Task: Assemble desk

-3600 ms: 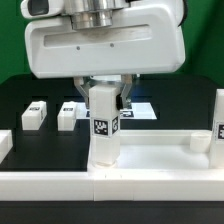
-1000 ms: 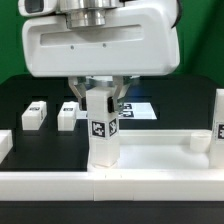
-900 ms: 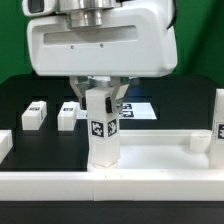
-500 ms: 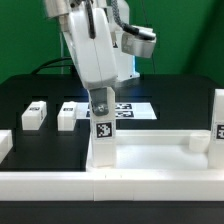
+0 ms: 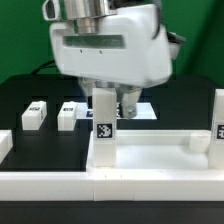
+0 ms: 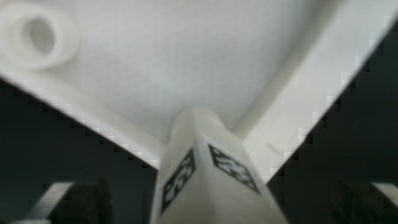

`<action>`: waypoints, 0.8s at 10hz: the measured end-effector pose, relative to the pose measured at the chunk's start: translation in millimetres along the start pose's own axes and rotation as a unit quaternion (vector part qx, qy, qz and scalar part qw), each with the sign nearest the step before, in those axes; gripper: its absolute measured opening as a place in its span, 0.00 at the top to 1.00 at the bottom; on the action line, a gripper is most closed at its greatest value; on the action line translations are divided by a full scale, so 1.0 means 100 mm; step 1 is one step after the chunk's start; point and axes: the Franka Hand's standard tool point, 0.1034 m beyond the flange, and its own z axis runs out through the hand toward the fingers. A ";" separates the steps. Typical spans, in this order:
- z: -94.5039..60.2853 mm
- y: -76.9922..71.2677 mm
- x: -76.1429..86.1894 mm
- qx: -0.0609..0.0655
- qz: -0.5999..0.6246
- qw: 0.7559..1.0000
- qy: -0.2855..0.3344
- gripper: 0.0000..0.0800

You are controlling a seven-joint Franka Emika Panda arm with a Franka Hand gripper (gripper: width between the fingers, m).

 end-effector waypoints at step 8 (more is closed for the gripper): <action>-0.05 0.05 0.18 -0.009 -0.419 0.907 0.038 0.19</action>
Offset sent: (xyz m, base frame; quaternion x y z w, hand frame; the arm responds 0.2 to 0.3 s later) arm 0.0000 0.0000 0.0000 0.0000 0.0000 -0.1938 0.9810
